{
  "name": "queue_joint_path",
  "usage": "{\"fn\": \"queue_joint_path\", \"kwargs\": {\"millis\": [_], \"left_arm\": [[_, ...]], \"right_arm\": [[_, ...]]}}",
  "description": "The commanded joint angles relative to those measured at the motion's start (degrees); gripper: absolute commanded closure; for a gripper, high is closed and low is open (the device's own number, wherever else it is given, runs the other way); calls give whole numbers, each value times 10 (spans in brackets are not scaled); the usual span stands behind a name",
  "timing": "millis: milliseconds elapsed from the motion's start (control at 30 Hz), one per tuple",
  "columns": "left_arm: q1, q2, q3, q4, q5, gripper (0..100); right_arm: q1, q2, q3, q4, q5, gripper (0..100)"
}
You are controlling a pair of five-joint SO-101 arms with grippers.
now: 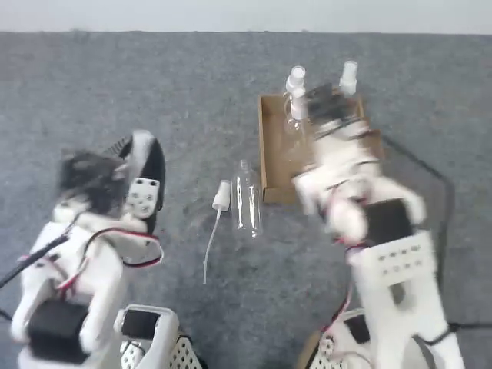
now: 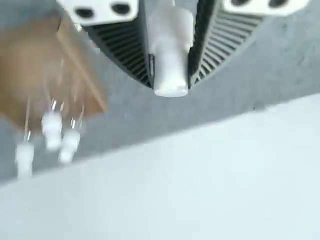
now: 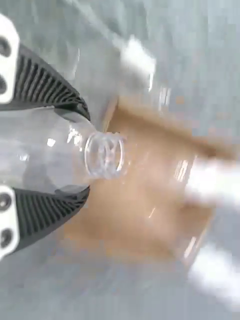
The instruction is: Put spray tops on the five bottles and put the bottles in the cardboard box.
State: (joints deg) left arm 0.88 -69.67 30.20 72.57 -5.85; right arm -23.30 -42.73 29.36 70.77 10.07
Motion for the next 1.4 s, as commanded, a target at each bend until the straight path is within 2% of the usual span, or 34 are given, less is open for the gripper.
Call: {"fn": "queue_joint_path", "kwargs": {"millis": [0, 233, 400, 567, 700, 800, 1267, 1367], "left_arm": [[-4, -6, -69, -44, 74, 991], [-4, -6, -75, -169, 193, 991], [-4, -6, -75, -207, 264, 991], [-4, -6, -32, -242, 269, 991], [-9, -6, 32, -300, 268, 991], [-9, -6, 66, -322, 268, 991], [-4, -7, 134, -318, 293, 991], [-2, -18, 138, -292, 293, 991]], "right_arm": [[-96, -24, 36, -72, -16, 993], [-211, -29, 135, -209, -16, 993], [-259, -30, 190, -260, -11, 993], [-302, -32, 214, -296, -16, 993], [-307, -65, 266, -387, -17, 993], [-305, -105, 299, -415, -16, 993], [-304, -142, 321, -415, -17, 993], [-303, -142, 321, -416, -46, 993]]}}
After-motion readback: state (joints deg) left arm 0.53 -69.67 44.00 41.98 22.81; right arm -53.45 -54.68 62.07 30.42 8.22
